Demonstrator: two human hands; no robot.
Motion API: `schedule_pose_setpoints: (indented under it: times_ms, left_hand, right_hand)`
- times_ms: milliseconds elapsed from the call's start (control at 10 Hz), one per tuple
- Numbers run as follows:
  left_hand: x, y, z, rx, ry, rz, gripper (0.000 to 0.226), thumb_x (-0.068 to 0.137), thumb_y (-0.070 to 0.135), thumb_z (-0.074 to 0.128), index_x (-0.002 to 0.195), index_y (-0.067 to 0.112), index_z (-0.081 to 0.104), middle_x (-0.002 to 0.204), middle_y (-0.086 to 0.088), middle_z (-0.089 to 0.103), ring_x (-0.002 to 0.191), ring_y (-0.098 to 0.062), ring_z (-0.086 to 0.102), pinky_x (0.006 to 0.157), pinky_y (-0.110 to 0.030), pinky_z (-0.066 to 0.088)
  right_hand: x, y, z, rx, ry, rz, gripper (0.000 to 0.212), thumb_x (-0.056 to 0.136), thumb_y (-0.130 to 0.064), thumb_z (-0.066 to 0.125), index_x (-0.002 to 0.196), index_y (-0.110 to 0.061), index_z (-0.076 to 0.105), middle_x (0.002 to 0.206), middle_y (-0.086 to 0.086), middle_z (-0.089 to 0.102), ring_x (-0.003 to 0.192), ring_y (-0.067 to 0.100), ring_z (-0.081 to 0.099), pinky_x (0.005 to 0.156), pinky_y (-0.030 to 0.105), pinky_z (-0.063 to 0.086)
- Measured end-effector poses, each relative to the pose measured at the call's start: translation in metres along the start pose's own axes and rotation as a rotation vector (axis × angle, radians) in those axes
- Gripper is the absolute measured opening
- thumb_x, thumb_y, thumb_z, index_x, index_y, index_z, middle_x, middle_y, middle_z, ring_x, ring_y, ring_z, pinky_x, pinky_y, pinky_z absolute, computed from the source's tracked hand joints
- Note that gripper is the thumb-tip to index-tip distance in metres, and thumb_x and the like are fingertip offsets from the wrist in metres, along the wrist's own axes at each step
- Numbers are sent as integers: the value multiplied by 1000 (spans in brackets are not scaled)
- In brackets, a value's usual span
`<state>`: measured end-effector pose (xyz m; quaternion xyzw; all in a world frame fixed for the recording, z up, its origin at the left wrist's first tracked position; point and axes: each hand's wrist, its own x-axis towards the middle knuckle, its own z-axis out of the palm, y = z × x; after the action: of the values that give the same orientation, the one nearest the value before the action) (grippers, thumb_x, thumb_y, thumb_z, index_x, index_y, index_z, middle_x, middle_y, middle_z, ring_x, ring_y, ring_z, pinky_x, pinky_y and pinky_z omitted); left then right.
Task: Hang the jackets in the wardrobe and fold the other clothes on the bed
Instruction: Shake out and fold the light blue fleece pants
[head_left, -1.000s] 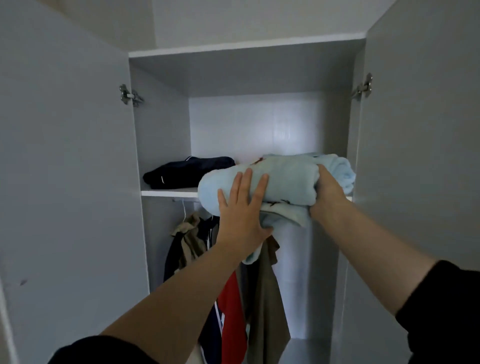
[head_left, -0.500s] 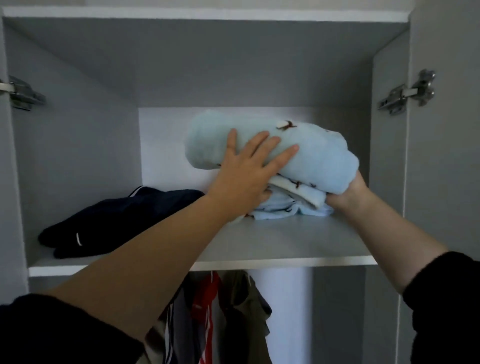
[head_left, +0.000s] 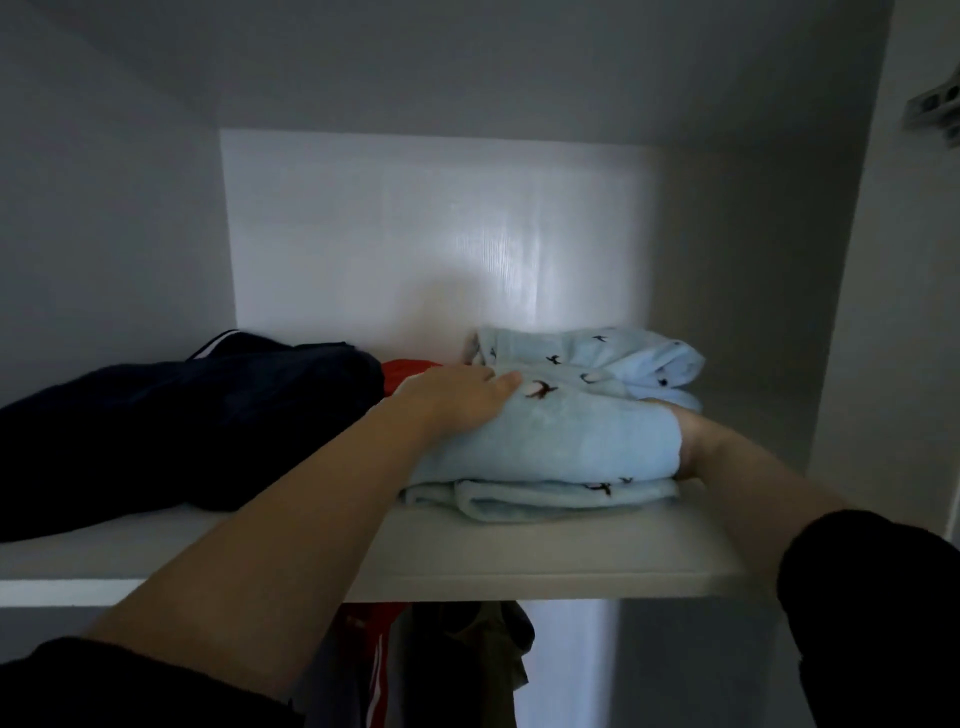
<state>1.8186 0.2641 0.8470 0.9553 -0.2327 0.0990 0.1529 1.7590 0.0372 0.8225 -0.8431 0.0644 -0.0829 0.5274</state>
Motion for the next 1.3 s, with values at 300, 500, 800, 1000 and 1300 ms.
schedule_pose_setpoints:
  times_ms: [300,500,800,1000,1300]
  left_hand:
    - [15,-5,27,186,-33,-21,70,94,62,5,148,26,32,155,-6,30,141,-29,27,114,-52,20]
    - [16,-25,41,-426,-74,-114,57,103,45,13,150,14,26,156,-9,25,142,-24,25,118,-36,13]
    - [-3,-18,54,-87,228,6,48,103,34,20,147,19,33,152,-5,35,136,-24,33,113,-45,24]
    - [-75,13,60,41,275,80,52,101,35,30,151,23,21,159,-6,15,145,-24,12,117,-47,12]
    - [-186,115,113,-240,197,302,44,93,13,52,137,11,48,143,-9,45,136,-24,32,109,-28,22]
  right_hand:
    - [36,-67,-9,-624,238,-263,59,97,-29,50,149,-16,27,155,10,27,139,29,30,113,33,25]
    - [34,-20,54,-883,-81,-322,57,99,-54,16,140,-26,43,146,0,44,131,21,42,110,36,30]
    - [7,2,59,-992,403,-503,41,101,-37,29,129,-18,53,132,7,56,123,25,47,104,37,29]
    - [-85,32,43,-890,370,-468,53,97,-31,43,145,-12,31,152,10,31,140,24,27,115,41,19]
    - [-267,81,-25,-631,642,-329,49,84,-5,55,132,-1,46,138,19,45,128,36,39,107,33,28]
